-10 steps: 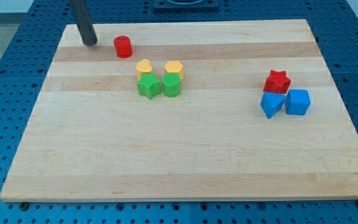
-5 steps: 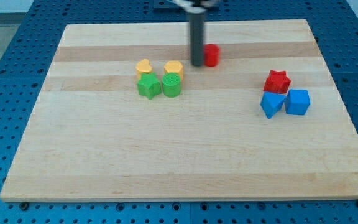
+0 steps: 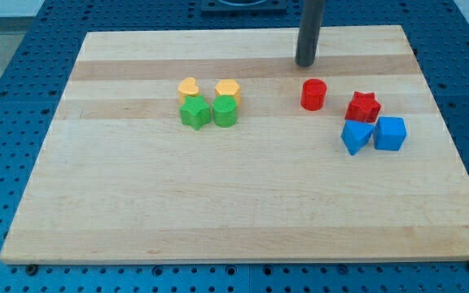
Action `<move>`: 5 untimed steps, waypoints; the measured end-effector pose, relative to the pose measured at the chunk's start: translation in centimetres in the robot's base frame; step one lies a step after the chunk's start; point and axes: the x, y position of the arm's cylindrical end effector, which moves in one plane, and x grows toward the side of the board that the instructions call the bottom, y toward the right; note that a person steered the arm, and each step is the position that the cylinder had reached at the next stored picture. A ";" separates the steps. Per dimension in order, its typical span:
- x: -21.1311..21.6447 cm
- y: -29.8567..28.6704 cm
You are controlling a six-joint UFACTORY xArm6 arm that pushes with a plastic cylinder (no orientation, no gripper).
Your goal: Move the red circle left to the red star
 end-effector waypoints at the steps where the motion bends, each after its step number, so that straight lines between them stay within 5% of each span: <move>1: 3.6 -1.9; 3: 8.5 3.1; 5: 3.4 2.8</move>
